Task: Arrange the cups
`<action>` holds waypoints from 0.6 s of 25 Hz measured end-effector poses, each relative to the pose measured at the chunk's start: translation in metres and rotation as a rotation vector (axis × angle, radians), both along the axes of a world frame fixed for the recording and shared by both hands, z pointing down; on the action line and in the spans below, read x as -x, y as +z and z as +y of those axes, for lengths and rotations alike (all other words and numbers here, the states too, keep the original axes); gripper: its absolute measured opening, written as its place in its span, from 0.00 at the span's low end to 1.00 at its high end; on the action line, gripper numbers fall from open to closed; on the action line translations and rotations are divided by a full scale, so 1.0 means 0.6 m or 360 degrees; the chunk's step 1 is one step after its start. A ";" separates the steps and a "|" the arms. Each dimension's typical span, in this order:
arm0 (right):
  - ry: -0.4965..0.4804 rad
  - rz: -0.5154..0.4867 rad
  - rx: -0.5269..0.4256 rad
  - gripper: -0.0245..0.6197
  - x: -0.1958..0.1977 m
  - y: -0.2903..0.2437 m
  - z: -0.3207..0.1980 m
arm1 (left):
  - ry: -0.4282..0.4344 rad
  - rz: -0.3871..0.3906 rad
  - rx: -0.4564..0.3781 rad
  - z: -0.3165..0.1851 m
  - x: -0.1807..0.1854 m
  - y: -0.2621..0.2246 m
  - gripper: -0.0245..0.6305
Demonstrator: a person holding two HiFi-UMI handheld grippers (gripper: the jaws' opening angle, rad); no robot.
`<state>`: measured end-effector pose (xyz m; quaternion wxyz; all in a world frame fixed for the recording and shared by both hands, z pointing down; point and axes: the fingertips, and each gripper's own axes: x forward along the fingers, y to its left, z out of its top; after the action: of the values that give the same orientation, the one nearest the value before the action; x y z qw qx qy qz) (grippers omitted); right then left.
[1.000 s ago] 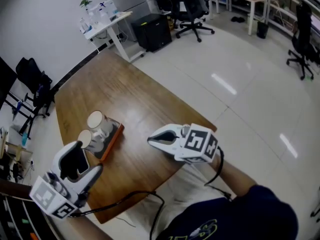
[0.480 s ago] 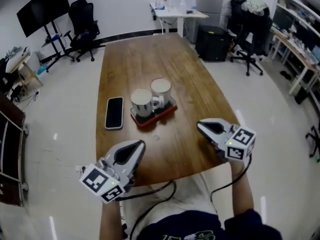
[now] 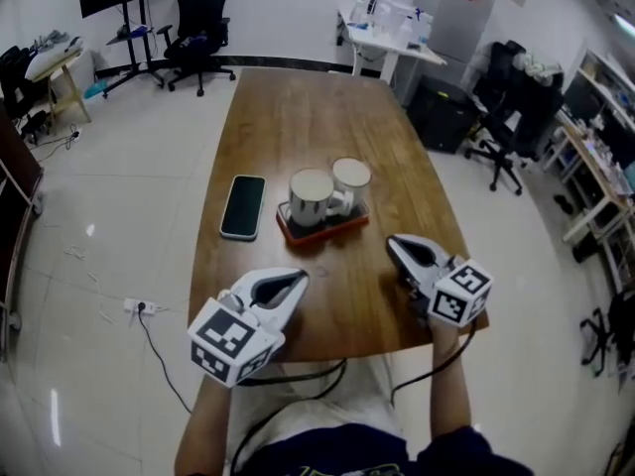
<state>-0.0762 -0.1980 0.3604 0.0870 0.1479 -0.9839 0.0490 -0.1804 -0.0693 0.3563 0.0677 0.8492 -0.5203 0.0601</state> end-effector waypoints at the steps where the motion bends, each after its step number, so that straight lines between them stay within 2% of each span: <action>1: 0.0001 -0.0017 -0.0007 0.04 -0.001 -0.001 0.000 | -0.0008 -0.0008 -0.0002 -0.001 0.002 0.002 0.04; 11: -0.0006 -0.0012 -0.0003 0.04 -0.001 -0.004 0.005 | -0.0102 0.0003 -0.0001 -0.009 0.017 -0.002 0.04; 15: -0.0006 -0.0009 -0.0007 0.04 0.000 -0.002 0.003 | -0.0092 0.0002 0.0002 -0.015 0.017 0.000 0.04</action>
<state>-0.0764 -0.1965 0.3593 0.0839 0.1462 -0.9846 0.0471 -0.1907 -0.0783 0.3564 0.0703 0.8338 -0.5446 0.0581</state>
